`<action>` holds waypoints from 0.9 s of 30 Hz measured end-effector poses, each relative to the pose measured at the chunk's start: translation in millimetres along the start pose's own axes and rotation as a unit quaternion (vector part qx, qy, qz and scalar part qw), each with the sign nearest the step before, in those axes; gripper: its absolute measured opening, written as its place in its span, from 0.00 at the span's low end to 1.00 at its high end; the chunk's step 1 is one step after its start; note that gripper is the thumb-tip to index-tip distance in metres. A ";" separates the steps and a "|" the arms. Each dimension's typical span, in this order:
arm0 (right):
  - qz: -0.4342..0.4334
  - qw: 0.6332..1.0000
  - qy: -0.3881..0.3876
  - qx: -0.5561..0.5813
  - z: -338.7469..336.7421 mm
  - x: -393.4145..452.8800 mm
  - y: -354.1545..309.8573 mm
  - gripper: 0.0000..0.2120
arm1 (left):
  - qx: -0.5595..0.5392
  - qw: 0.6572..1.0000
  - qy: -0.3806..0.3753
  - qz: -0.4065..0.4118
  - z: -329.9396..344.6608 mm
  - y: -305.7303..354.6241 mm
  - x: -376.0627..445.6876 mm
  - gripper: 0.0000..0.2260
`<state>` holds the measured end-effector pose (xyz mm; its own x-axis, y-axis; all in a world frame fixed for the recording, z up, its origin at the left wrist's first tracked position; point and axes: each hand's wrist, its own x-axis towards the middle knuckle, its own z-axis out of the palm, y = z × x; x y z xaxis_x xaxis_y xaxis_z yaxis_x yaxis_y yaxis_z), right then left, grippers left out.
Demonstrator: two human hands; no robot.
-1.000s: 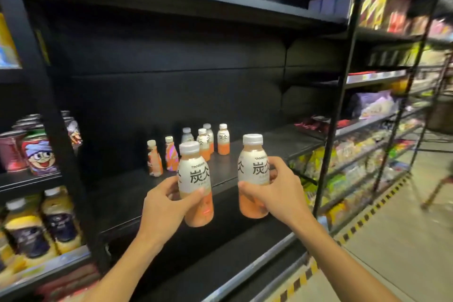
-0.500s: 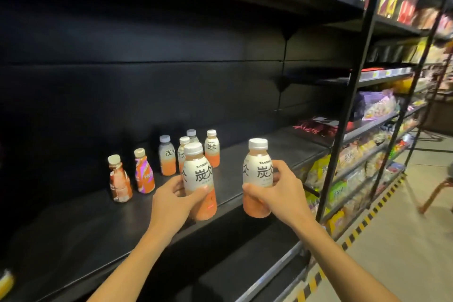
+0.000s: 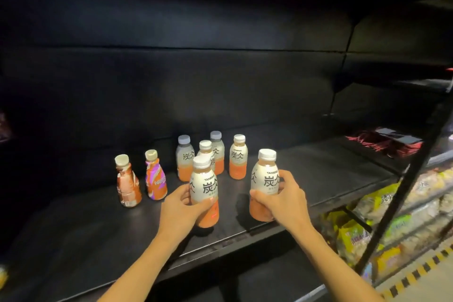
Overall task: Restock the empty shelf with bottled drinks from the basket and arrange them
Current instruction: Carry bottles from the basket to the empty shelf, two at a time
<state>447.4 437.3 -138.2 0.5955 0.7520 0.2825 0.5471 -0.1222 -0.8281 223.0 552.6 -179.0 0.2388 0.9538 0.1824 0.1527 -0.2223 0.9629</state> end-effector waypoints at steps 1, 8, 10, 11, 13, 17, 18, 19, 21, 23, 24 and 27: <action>-0.003 1.000 -0.012 0.004 5.2 9.7 7.3 0.32 | 0.000 1.000 0.009 -0.006 6.3 -4.3 3.7 0.29; -0.006 0.995 -0.091 0.030 35.0 73.1 53.7 0.31 | 0.008 0.996 0.088 -0.027 54.7 -22.4 25.6 0.26; -0.013 0.994 -0.102 0.037 40.7 86.3 62.0 0.31 | 0.007 0.994 0.108 -0.030 64.9 -27.0 33.1 0.26; -0.015 0.993 -0.106 0.040 43.6 92.3 66.1 0.31 | 0.008 0.993 0.116 -0.032 69.2 -29.4 36.8 0.26; -0.016 0.992 -0.115 0.046 49.6 102.4 73.3 0.31 | 0.015 0.991 0.127 -0.035 76.0 -34.6 42.6 0.27; -0.013 0.990 -0.130 0.058 59.1 116.4 86.1 0.31 | 0.027 0.989 0.141 -0.040 85.3 -41.8 53.3 0.28; -0.012 0.989 -0.132 0.060 60.9 119.2 87.8 0.31 | 0.030 0.989 0.140 -0.042 86.9 -43.0 56.8 0.27; -0.011 0.989 -0.134 0.063 62.4 121.6 89.1 0.31 | 0.033 0.989 0.139 -0.044 87.9 -44.1 60.5 0.27; -0.009 0.988 -0.142 0.068 65.1 126.0 89.4 0.32 | 0.038 0.989 0.135 -0.051 89.5 -46.2 66.9 0.28; -0.009 0.986 -0.151 0.071 67.0 130.3 88.9 0.32 | 0.043 0.989 0.130 -0.057 90.6 -47.5 70.7 0.29; -0.008 0.985 -0.156 0.072 67.9 132.0 88.8 0.33 | 0.049 0.989 0.128 -0.058 91.4 -46.7 71.3 0.30; -0.008 0.984 -0.166 0.070 69.3 135.2 88.8 0.34 | 0.070 0.988 0.121 -0.062 92.9 -42.7 70.9 0.31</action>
<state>535.7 573.1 -207.0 0.3506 0.9259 0.1407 0.4549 -0.0371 -0.8898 322.5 611.0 -225.6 -0.0246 0.9921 0.1229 0.3009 -0.1099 0.9473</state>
